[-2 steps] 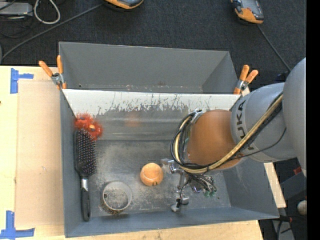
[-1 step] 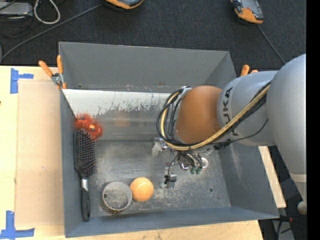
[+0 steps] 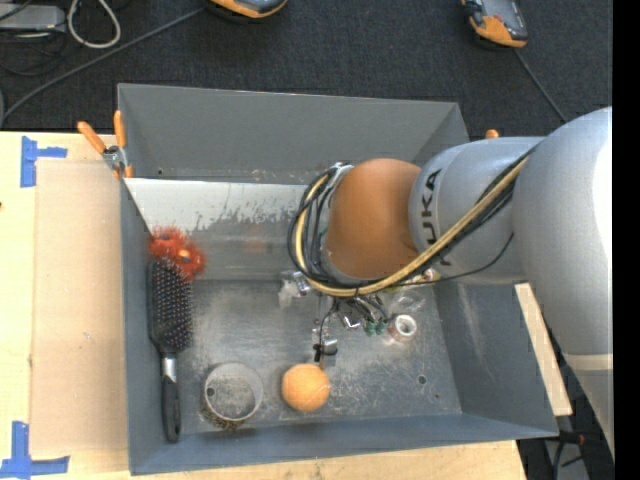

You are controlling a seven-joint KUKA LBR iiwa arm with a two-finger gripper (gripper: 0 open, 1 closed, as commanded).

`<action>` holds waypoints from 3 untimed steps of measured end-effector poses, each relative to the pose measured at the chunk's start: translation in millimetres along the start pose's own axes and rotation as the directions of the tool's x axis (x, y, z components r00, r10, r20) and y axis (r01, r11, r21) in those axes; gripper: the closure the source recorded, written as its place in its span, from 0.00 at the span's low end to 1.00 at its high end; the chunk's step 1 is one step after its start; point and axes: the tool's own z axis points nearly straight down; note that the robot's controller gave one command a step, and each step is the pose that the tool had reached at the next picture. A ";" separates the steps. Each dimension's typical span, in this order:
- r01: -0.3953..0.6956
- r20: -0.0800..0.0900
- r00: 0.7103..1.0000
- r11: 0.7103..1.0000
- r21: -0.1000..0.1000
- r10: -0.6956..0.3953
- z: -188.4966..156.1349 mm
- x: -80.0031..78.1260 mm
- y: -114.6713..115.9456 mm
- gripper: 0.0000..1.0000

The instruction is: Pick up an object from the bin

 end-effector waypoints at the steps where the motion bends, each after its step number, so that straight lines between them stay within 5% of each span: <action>1: 0.000 0.006 1.000 1.000 0.002 0.000 -1.9 82.6 -7.2 0.00; 3: 0.205 0.017 0.979 0.979 0.010 -0.205 -0.9 76.3 63.8 0.00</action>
Offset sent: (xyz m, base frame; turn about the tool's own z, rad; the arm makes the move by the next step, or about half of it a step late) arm -0.0815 0.0184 -0.0008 -0.0768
